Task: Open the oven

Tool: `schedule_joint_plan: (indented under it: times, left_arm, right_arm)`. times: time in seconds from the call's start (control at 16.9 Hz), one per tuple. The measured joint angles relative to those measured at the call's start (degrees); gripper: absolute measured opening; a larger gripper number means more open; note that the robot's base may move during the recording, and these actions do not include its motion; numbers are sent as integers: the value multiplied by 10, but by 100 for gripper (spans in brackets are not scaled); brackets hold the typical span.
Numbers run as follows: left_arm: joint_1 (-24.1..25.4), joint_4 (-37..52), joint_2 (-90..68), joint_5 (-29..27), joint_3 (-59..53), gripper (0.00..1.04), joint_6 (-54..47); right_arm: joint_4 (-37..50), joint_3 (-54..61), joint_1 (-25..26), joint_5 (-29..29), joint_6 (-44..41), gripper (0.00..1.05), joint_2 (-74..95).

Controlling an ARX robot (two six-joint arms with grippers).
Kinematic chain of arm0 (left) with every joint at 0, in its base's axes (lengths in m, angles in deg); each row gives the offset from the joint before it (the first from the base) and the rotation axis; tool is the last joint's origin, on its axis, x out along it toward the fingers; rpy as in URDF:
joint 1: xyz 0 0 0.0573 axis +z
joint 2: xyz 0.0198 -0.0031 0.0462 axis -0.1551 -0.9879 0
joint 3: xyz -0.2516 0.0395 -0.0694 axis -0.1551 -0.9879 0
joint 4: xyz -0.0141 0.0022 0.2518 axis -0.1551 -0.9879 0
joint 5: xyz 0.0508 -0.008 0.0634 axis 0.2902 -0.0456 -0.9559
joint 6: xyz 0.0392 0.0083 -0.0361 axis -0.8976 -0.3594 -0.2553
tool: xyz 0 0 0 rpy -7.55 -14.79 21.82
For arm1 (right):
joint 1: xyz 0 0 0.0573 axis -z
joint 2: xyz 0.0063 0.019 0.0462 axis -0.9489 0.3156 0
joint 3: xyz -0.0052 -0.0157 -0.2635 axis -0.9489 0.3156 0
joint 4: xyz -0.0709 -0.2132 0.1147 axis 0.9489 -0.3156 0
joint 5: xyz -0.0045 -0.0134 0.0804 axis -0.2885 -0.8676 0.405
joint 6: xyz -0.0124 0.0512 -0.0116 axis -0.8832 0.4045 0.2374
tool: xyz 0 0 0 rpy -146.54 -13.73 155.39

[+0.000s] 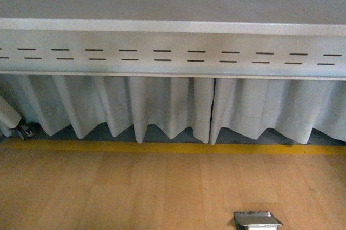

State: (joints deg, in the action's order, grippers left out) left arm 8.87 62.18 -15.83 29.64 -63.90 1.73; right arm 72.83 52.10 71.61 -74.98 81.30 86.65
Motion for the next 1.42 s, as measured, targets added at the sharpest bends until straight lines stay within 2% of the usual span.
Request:
schedule_joint_plan:
  times: [1.42]
  left_arm:
    - [0, 0, 0, 0, 0, 98, -1]
  right_arm:
    - [-1, 0, 0, 0, 0, 98, 0]
